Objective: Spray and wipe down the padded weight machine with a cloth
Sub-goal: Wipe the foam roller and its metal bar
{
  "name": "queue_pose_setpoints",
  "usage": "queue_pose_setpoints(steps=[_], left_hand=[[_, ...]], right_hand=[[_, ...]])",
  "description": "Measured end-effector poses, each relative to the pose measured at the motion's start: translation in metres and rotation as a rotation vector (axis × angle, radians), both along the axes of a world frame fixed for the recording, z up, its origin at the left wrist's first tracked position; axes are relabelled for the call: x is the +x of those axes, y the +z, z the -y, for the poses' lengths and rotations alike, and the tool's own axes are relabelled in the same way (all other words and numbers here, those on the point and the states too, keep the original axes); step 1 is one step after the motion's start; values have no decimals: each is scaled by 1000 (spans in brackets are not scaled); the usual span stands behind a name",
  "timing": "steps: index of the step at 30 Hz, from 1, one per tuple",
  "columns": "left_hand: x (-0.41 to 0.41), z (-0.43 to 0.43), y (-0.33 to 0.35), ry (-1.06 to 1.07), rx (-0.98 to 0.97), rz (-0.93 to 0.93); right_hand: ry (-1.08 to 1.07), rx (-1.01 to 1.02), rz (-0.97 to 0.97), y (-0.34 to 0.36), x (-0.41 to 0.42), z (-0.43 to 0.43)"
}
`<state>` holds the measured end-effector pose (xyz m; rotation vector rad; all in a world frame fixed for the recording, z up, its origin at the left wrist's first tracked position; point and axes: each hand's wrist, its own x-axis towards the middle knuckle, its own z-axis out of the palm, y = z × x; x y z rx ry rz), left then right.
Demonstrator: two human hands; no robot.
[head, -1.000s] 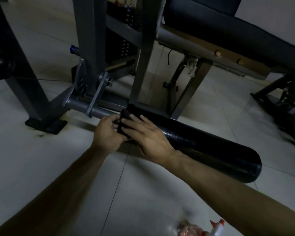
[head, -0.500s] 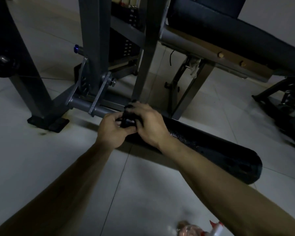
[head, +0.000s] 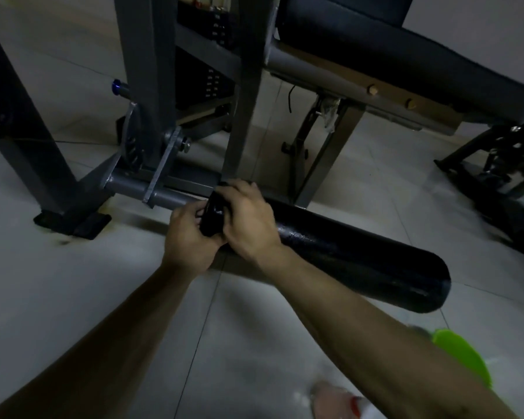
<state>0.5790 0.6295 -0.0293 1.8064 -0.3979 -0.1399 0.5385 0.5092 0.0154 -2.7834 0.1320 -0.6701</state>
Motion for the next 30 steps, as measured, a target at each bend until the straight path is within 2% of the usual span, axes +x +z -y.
queue_pose_setpoints(steps=[2,4,7,9,12,14,18,22,24,30], left_hand=[[-6,5,0,70,105,87],[-13,13,5,130,252,273],[-26,35,14,29,355,542],[-35,54,12,-83,387,648],[-55,76,9,-212,456,711],[-64,87,7,-216,508,723],[-64,92,4,-142,522,773],[-70,98,7,-154,587,814],[-78,109,12,-201,610,841],[-114,152,16,-402,585,909]], right_hand=[[40,-81,-48,1,-20,27],[-17,-91,-30,-3,-55,64],[-189,-40,41,-11,-121,123],[-318,-24,67,-16,-163,158],[-547,38,150,-22,-189,174],[-580,104,221,-28,-169,151],[-299,153,218,-35,-112,86],[-91,-70,120,-24,-140,121],[-160,-117,115,-25,-173,158],[-596,72,218,-33,-282,243]])
